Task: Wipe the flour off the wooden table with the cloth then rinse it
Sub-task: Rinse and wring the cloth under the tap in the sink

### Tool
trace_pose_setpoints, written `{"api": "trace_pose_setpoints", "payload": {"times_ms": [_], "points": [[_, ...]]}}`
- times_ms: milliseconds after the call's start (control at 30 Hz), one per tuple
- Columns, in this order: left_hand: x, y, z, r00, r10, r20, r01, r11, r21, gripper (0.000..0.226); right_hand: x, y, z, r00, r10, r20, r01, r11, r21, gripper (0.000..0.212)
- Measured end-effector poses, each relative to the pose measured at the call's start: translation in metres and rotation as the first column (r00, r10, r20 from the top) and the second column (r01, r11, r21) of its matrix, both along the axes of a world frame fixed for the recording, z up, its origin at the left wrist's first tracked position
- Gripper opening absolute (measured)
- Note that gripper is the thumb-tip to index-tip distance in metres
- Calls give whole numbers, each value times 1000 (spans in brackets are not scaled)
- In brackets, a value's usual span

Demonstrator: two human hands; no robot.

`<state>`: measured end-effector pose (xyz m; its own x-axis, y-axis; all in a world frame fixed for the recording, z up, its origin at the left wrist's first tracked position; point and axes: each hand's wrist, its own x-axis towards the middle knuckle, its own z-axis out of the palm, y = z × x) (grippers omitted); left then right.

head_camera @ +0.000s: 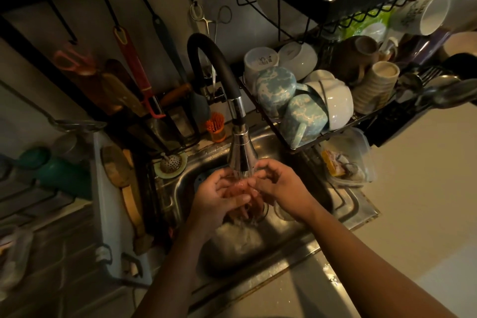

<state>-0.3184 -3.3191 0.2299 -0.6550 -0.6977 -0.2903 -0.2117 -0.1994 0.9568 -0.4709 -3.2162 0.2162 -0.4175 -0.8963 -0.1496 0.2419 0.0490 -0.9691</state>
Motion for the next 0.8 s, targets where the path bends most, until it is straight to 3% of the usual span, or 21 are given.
{"api": "trace_pose_setpoints", "payload": {"times_ms": [233,433,533,667,800], "points": [[-10,1,-2,995,78,56,-76,996,-35,21,-11,3,-4,993,34,-112,-28,998,58,30],[-18,0,-2,988,146,45,-141,986,-91,12,-22,2,-1,977,141,-161,-136,990,46,38],[-18,1,1,991,133,28,-130,988,-88,14,-20,-5,1,962,202,-184,-198,979,39,31],[-17,0,3,986,165,20,-162,980,-113,14,-15,-17,-11,929,110,-354,-70,990,124,30],[-13,2,-3,988,143,55,-135,983,-123,12,-13,-14,-17,912,95,-399,-25,984,176,31]]}}
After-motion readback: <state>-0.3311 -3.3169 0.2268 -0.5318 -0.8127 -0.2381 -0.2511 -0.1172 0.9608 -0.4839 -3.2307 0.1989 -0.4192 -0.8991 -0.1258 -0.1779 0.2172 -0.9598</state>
